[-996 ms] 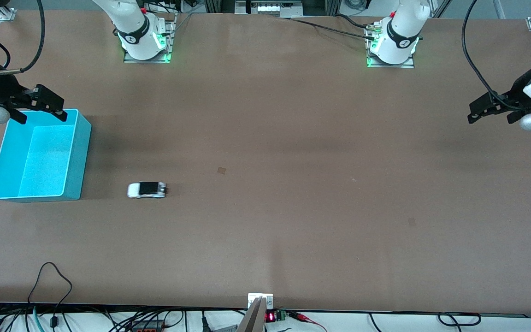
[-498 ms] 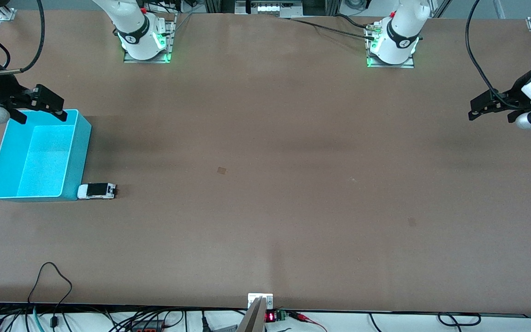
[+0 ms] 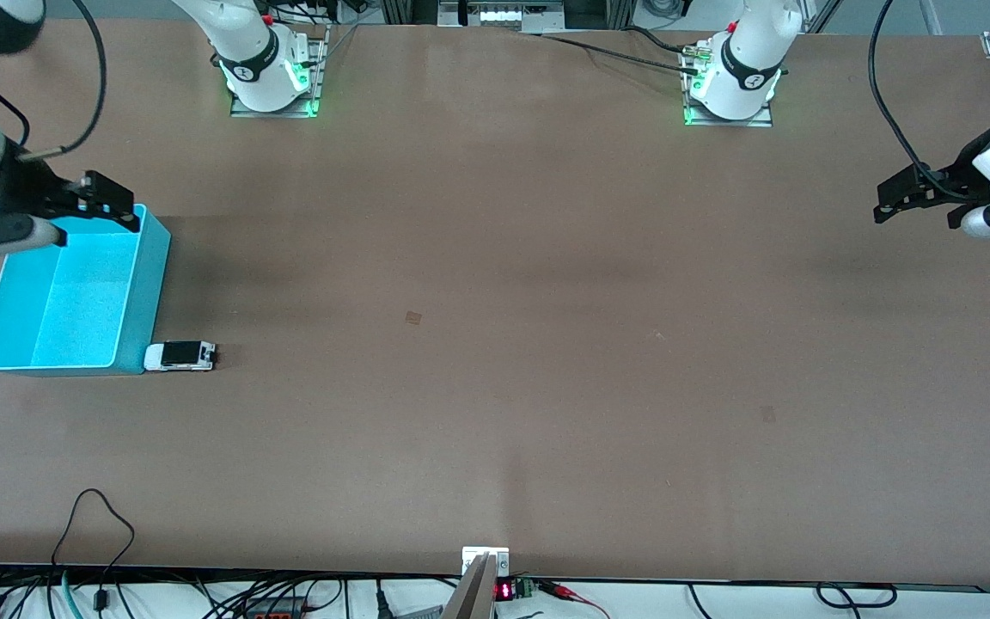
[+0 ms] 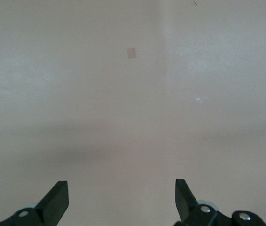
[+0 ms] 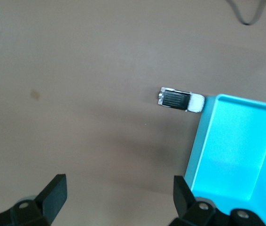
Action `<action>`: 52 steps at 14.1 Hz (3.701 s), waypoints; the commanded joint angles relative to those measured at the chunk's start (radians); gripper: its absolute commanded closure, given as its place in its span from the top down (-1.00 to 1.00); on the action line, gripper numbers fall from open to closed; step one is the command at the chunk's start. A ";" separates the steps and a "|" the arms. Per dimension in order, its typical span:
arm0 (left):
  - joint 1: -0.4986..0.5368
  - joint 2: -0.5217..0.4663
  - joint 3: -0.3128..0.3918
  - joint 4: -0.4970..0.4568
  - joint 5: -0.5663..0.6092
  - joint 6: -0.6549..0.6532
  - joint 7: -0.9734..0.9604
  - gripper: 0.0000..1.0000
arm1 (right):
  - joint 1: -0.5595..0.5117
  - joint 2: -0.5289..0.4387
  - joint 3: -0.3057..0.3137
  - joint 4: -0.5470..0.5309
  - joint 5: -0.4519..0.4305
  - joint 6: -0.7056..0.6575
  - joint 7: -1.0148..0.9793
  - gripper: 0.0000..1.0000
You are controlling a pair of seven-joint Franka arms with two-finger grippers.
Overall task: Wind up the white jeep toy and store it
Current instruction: 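Reach the right gripper down to the jeep beside the bin, then grasp the jeep with the right gripper and lift it, then carry the jeep over the cyan bin and lower it inside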
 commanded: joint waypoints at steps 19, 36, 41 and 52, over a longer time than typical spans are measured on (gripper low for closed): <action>-0.002 -0.002 -0.019 0.037 0.019 -0.047 0.006 1.00 | -0.154 0.563 0.000 -0.027 -0.003 0.517 -1.054 1.00; -0.013 -0.002 -0.022 0.038 0.019 -0.050 0.006 1.00 | -0.175 0.560 0.007 -0.108 0.003 0.658 -1.233 -0.21; -0.011 -0.002 -0.021 0.038 0.019 -0.050 0.006 1.00 | -0.162 0.508 0.046 -0.094 0.005 0.653 -1.232 -1.00; -0.013 -0.002 -0.021 0.038 0.019 -0.050 0.006 1.00 | -0.261 0.320 0.058 -0.065 0.123 0.528 -0.863 -1.00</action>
